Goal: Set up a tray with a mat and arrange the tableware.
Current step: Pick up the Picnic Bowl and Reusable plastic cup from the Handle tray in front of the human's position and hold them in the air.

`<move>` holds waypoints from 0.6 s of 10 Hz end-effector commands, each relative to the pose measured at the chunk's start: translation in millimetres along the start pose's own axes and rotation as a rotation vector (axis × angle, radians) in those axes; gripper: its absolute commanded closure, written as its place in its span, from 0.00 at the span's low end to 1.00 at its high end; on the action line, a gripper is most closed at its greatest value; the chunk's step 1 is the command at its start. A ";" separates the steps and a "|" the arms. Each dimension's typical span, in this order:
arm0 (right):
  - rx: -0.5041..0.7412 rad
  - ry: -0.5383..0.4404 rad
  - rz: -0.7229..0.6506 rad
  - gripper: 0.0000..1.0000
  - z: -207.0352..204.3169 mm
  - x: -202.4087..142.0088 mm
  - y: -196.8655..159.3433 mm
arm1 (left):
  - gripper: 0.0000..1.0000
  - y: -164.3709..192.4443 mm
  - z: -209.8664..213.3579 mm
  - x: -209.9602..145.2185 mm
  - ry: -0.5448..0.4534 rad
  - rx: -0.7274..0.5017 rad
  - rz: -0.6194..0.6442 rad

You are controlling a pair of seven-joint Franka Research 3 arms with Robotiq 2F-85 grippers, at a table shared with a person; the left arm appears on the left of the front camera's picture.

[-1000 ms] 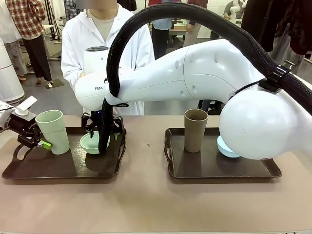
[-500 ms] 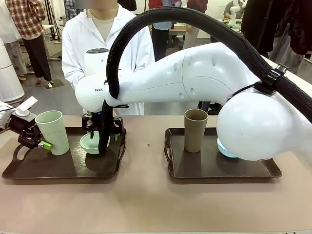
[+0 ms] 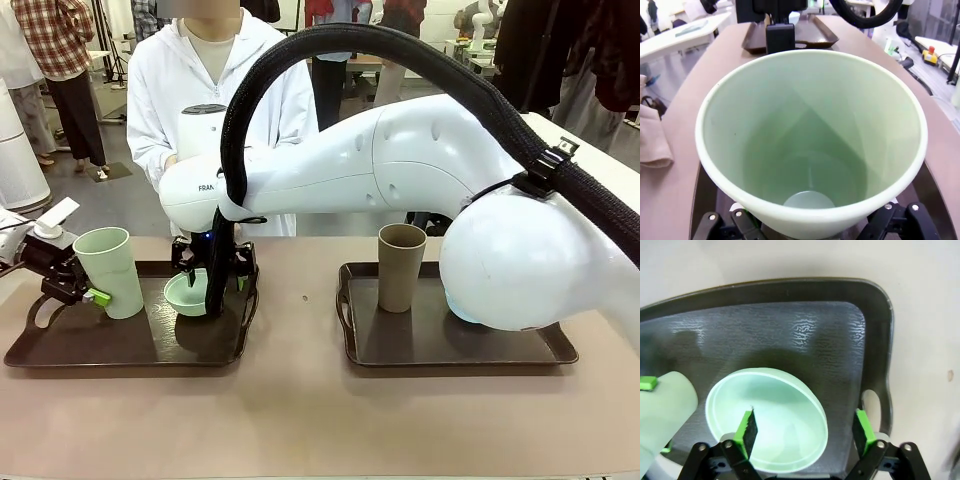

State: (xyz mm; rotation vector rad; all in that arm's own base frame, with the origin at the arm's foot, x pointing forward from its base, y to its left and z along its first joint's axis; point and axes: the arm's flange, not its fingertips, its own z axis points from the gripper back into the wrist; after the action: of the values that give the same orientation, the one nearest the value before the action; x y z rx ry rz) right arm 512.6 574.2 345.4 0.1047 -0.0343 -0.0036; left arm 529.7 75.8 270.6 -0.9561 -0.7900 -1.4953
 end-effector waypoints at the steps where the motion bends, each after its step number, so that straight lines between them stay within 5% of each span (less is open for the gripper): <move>1: 0.017 0.018 0.045 0.59 -0.3 7.5 6.3 | 0.61 -1.1 -4.3 0.7 -0.019 0.022 -0.020; 2: 0.020 0.021 0.048 1.00 -1.3 8.1 5.9 | 1.00 -0.9 -4.9 0.6 -0.019 0.022 -0.018; 4: 0.022 0.027 0.046 1.00 -2.7 8.7 6.0 | 1.00 -0.7 -3.7 1.1 -0.019 0.025 -0.016; 5: 0.021 0.029 0.046 0.86 -3.1 9.1 6.3 | 0.74 -0.2 -3.5 1.3 -0.019 0.025 -0.016; 6: 0.020 0.030 0.046 0.96 -3.7 10.0 6.4 | 0.75 0.6 -3.7 0.9 -0.017 0.023 -0.013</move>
State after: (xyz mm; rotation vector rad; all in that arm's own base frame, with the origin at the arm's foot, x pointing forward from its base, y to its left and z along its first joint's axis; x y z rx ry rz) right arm 514.2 574.5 340.5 0.1042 -0.0303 0.0361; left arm 529.9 75.5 270.8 -0.9561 -0.7921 -1.4943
